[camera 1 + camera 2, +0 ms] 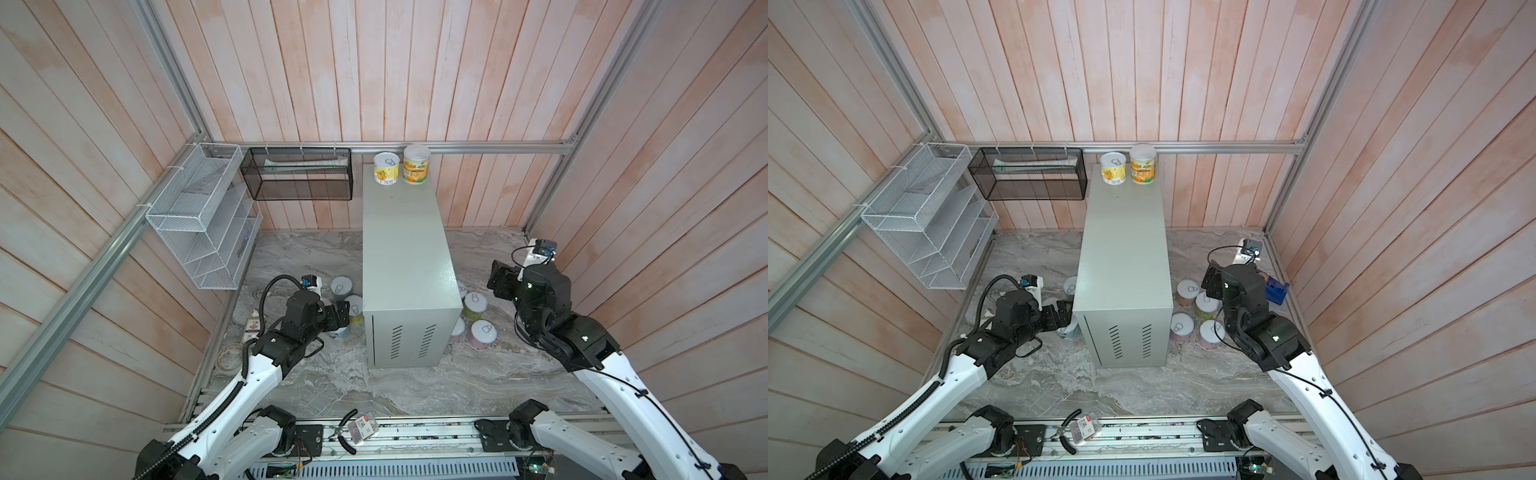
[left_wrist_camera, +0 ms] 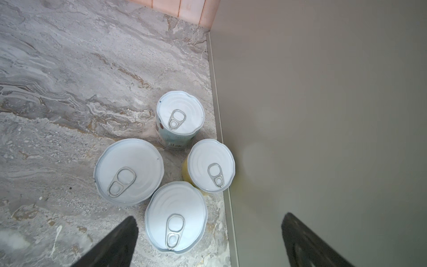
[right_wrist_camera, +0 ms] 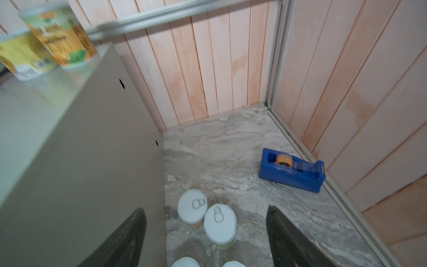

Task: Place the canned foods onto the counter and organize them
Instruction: 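Open the right gripper and draw it back down beside the cabinet, then lower the left gripper onto a light-blue-labelled can while the right hovers over cans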

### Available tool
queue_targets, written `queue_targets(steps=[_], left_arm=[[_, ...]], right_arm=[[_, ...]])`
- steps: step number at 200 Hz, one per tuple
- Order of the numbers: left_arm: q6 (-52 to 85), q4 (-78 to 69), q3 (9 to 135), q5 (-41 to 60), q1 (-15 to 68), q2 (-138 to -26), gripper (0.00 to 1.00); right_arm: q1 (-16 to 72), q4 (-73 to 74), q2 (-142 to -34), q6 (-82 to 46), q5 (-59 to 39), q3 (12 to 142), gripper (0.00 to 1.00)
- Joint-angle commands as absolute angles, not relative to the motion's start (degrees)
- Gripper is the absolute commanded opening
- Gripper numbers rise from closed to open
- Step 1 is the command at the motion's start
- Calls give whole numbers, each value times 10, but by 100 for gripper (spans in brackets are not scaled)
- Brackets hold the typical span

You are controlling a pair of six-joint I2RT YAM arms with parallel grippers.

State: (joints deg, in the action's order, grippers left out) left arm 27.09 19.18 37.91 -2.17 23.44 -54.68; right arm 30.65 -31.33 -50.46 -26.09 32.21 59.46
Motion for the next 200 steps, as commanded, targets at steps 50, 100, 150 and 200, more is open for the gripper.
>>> queue_targets(steps=[50, 100, 150, 200], left_arm=[[320, 231, 324, -85, 266, -537, 100], [350, 183, 283, -94, 284, -553, 100], [331, 122, 301, -110, 287, -620, 100], [307, 106, 355, -122, 289, -712, 100]], right_arm=[[302, -293, -495, -342, 235, 444, 82], [288, -262, -532, -326, 209, 442, 86], [242, -228, -513, -303, 181, 433, 88], [216, -224, -485, -298, 170, 414, 88]])
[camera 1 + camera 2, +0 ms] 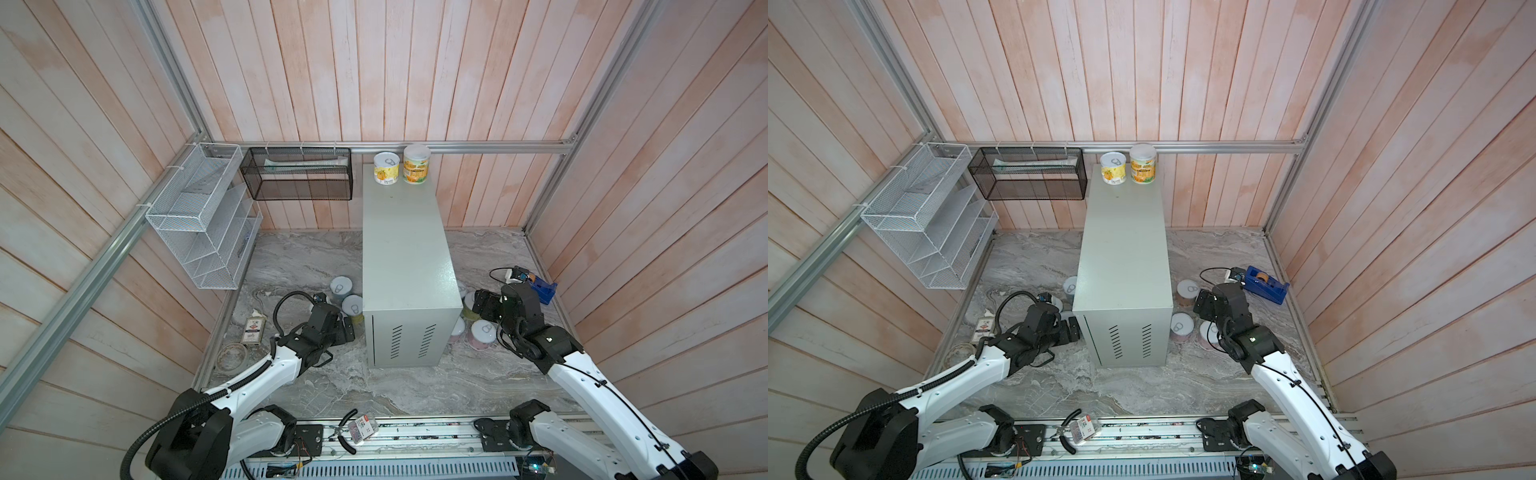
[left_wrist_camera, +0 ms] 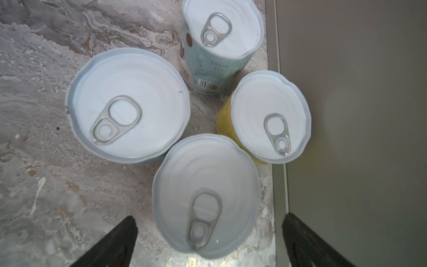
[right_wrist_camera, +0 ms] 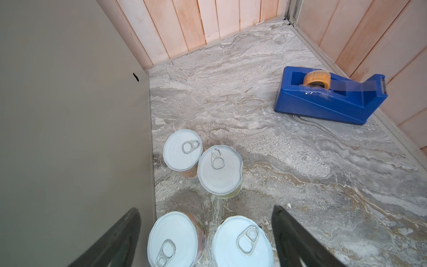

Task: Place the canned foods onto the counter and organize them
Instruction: 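Lower the left gripper onto a light-blue-labelled can while the right hovers over cans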

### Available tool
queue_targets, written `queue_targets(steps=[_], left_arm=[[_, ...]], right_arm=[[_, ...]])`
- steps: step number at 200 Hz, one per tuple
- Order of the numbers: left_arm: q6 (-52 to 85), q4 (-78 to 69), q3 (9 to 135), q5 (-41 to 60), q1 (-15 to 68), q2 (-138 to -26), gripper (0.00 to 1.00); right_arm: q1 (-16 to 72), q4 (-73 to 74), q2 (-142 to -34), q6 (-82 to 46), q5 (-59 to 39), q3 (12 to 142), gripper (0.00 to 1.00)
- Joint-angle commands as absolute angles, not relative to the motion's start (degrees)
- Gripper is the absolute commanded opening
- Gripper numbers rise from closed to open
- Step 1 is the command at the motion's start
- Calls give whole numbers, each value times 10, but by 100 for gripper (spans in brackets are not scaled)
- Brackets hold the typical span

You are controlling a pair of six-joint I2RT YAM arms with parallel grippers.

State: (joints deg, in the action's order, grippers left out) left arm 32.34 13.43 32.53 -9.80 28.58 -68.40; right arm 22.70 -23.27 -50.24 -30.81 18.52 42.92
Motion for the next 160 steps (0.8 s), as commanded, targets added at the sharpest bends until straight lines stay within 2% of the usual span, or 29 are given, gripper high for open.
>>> queue_targets(steps=[1, 37, 160], left_arm=[[307, 106, 355, -122, 289, -714, 100], [303, 94, 363, -127, 293, -764, 99], [316, 54, 358, -153, 296, -823, 93]], right_arm=[[215, -224, -485, -298, 169, 414, 88], [203, -222, -477, -300, 160, 403, 88], [188, -180, -502, -301, 137, 386, 87]])
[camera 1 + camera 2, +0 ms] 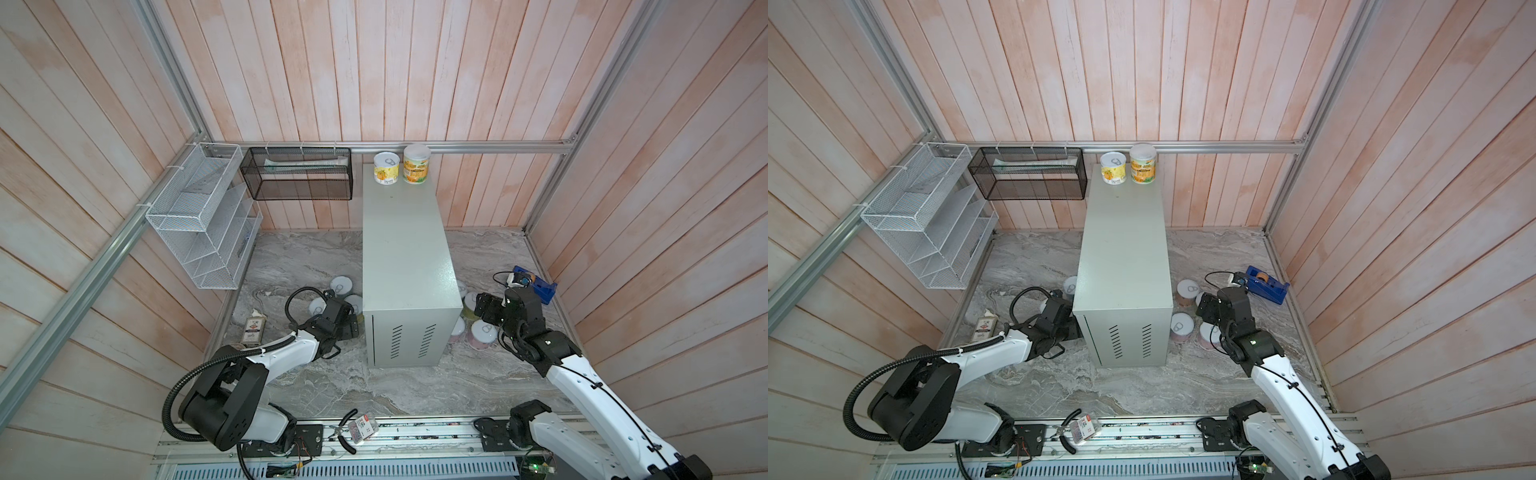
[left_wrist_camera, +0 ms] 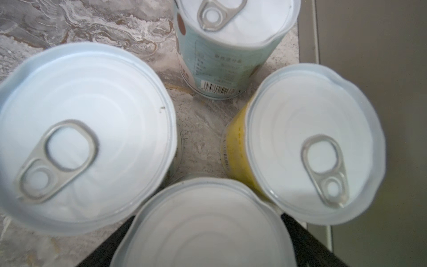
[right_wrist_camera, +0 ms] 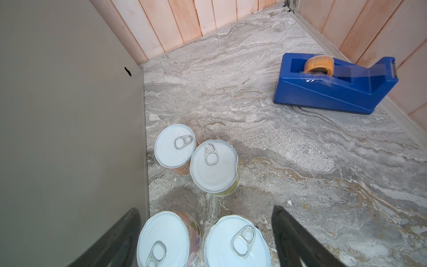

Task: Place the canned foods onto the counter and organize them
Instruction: 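Lower the left gripper onto a light-blue-labelled can while the right hovers over cans, then lift the light-blue can with the left gripper over the cabinet top while the right rises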

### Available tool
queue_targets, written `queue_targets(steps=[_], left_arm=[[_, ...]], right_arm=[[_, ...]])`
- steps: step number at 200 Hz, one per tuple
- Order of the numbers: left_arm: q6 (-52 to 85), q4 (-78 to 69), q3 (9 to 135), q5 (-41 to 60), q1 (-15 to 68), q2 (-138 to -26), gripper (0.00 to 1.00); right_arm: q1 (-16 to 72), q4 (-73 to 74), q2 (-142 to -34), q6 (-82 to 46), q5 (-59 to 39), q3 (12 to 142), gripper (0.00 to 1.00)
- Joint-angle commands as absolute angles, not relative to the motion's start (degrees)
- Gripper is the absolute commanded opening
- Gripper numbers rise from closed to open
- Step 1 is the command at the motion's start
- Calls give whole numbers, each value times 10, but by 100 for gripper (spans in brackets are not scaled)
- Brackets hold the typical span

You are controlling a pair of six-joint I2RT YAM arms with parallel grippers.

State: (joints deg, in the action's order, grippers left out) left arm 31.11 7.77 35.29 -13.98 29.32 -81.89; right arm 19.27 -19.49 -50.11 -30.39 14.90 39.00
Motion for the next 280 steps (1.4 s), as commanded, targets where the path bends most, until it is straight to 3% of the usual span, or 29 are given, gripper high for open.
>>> queue_targets(steps=[1, 44, 84, 109, 125, 196, 280], left_arm=[[316, 54, 359, -153, 296, -823, 93], [317, 62, 360, -153, 300, -826, 89], [324, 56, 350, -153, 300, -822, 72], [320, 53, 347, -141, 300, -820, 44], [319, 61, 351, -138, 301, -817, 0], [319, 175, 381, -103, 308, -722, 0], [294, 363, 491, -146, 309, -573, 0]], right_arm=[[188, -179, -502, -301, 136, 386, 87], [188, -163, -498, -305, 121, 379, 87], [187, -159, -505, -302, 123, 379, 86], [187, -157, -504, -303, 121, 382, 86], [187, -156, -503, -302, 121, 381, 86], [186, -167, -498, -298, 121, 399, 86], [185, -169, -495, -288, 115, 420, 86]])
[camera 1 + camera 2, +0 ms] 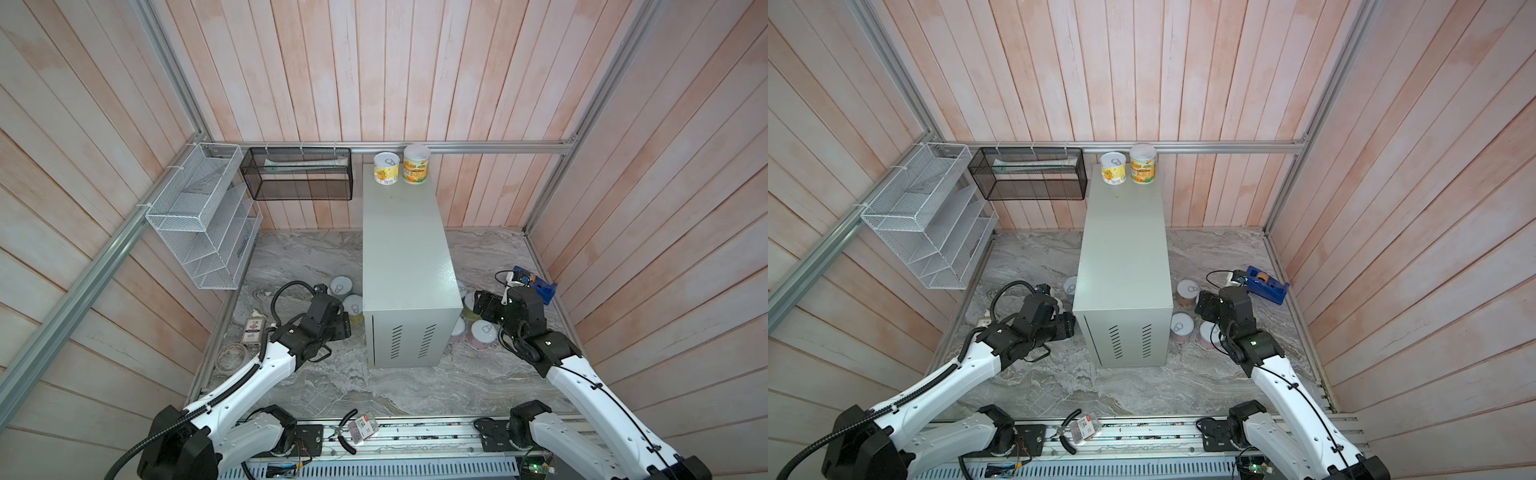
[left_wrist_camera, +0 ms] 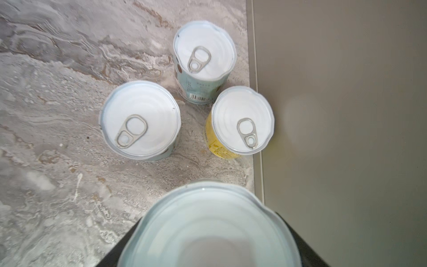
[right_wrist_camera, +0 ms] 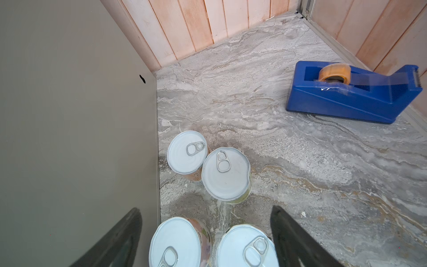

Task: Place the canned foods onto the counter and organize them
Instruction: 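Lift the light-blue can with the left gripper over the cabinet top while the right rises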

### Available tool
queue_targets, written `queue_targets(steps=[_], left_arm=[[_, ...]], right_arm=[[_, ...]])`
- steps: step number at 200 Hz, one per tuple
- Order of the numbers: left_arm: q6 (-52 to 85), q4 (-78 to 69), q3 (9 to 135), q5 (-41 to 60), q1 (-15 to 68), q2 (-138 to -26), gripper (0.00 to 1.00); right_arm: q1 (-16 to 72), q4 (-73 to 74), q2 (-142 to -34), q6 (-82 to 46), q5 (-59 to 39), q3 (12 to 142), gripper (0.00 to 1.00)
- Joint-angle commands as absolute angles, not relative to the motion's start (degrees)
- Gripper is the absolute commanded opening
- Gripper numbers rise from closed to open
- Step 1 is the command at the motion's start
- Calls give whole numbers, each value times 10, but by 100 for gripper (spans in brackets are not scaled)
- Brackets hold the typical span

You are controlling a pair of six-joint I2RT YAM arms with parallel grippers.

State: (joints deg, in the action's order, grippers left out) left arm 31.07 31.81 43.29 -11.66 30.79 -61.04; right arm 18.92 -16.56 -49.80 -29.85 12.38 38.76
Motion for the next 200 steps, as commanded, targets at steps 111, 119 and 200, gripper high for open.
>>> queue_targets(steps=[111, 119, 200], left_arm=[[189, 461, 837, -183, 309, -579, 0], [186, 457, 858, -174, 309, -587, 0], [146, 461, 1051, -141, 349, -722, 0]], right_arm=[[185, -184, -465, -259, 104, 516, 86], [185, -184, -467, -258, 103, 523, 86], [185, -171, -467, -237, 115, 590, 86]])
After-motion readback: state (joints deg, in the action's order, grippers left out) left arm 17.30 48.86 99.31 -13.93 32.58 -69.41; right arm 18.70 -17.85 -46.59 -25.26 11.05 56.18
